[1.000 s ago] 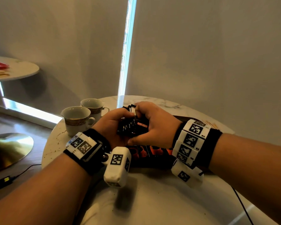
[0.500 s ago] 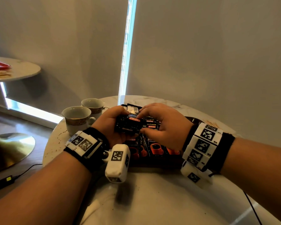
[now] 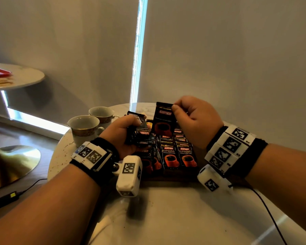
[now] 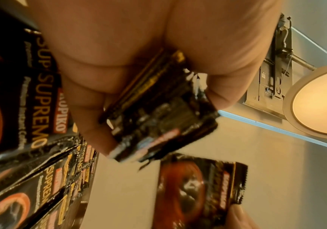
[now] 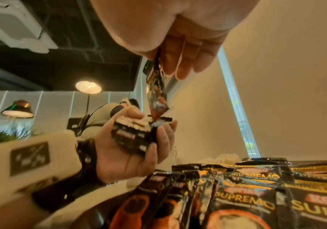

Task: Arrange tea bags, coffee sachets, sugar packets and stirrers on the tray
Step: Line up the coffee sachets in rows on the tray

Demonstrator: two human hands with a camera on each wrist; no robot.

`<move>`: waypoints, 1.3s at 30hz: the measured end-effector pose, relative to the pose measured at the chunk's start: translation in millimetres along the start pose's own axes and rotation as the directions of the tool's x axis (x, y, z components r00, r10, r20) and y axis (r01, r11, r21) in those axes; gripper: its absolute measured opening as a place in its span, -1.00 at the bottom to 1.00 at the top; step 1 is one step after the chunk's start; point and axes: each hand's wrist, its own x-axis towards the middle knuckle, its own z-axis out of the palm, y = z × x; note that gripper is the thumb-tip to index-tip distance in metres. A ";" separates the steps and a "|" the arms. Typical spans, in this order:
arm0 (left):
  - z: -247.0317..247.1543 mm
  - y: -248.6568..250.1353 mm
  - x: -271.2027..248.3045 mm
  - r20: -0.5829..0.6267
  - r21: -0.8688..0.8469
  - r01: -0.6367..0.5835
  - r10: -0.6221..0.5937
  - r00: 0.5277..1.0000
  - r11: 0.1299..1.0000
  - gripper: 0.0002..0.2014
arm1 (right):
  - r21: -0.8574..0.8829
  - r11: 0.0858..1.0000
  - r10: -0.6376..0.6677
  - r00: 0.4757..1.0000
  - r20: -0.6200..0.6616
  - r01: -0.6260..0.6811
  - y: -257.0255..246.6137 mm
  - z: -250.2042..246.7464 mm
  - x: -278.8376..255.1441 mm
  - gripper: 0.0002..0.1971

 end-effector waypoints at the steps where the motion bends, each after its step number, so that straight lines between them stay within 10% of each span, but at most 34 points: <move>1: -0.5 0.2 -0.3 0.002 0.010 0.002 -0.003 1.000 1.000 -0.39 | 0.005 1.000 0.017 1.000 -0.012 -0.017 0.2 -0.8 2.3 -0.77; 15: -0.9 -1.9 -3.0 0.208 0.122 0.024 -0.049 0.977 0.992 -0.38 | -0.030 0.986 0.168 0.971 0.172 -0.166 -2.5 21.1 0.3 -0.82; 23: 0.0 0.5 -5.1 0.217 0.091 0.016 -0.035 0.976 0.996 -0.48 | -0.099 0.993 -0.016 0.925 0.381 0.058 -6.7 10.1 -8.5 -0.56; 32: 3.1 -1.5 -6.0 0.146 0.080 -0.020 0.008 0.989 0.997 -0.51 | -0.151 0.982 -0.058 0.946 0.319 0.111 -2.8 20.5 -10.8 -0.54; 39: 3.6 10.1 -5.2 -0.046 -0.103 -0.143 0.139 0.989 0.984 -0.67 | -0.150 0.982 0.160 0.914 0.373 -0.111 -2.1 13.8 -9.6 -0.52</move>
